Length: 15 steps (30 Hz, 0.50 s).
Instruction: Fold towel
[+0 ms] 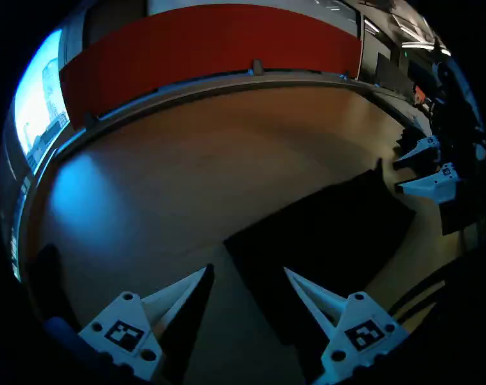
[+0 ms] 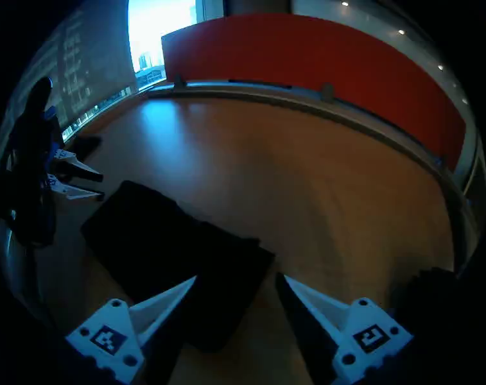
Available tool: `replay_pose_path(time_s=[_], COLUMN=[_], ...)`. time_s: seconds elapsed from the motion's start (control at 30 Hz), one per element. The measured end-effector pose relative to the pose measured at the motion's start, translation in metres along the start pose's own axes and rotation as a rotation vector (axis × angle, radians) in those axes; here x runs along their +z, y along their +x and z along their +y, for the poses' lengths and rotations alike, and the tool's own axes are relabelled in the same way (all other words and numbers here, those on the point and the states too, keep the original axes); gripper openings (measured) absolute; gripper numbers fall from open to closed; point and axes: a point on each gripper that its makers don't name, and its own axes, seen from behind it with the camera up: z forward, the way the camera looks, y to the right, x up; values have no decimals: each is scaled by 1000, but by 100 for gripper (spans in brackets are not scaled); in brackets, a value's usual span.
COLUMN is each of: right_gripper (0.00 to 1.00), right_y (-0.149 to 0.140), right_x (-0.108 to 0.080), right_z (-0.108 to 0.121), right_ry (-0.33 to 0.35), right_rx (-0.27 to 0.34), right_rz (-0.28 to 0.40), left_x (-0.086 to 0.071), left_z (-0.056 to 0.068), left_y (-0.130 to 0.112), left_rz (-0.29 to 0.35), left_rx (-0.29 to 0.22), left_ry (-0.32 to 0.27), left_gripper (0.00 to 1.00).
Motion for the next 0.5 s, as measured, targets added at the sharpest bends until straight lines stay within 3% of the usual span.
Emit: replay_pose_path(time_s=[0.03, 0.5], right_gripper=[100, 100], right_y=[1, 2], right_x=[0, -6], right_z=[2, 4], right_ry=[-4, -5], right_rx=[4, 2], right_rz=[4, 12], left_x=[0, -6], left_z=[0, 0], left_y=[0, -3], left_rz=[0, 2], left_rx=[-1, -1], left_ry=[0, 0], left_gripper=[77, 79])
